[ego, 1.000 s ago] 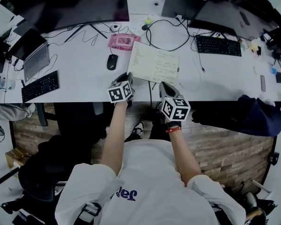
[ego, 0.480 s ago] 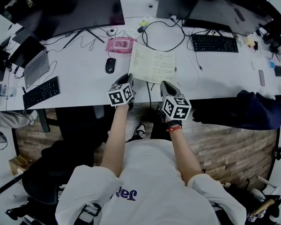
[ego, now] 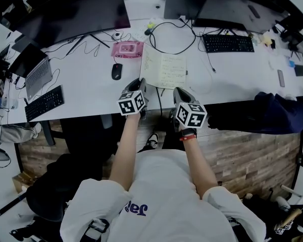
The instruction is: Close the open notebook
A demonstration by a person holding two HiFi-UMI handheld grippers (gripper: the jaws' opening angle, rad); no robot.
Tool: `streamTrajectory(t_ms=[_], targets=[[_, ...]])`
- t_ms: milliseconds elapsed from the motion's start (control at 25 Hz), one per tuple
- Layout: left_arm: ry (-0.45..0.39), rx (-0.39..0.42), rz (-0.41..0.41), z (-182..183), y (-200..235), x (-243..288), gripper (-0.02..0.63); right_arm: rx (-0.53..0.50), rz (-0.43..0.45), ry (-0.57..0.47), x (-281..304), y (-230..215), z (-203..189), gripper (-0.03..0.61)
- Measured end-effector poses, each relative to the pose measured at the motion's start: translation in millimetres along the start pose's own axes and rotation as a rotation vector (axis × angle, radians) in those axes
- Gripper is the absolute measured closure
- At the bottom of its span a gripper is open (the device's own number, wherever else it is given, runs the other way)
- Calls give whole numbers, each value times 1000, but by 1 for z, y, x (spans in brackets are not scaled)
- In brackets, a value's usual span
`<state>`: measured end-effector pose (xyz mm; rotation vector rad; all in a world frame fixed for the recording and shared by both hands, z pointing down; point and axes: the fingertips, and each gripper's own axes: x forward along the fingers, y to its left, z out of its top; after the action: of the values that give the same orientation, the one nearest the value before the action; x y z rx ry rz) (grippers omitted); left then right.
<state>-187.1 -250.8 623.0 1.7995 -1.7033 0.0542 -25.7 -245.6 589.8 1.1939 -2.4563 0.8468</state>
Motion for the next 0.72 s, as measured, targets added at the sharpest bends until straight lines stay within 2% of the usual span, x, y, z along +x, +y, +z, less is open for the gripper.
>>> streamTrajectory(t_ms=[720], targets=[[2, 82, -69, 2, -50, 8, 532, 30, -30, -14, -15, -17, -2, 565]])
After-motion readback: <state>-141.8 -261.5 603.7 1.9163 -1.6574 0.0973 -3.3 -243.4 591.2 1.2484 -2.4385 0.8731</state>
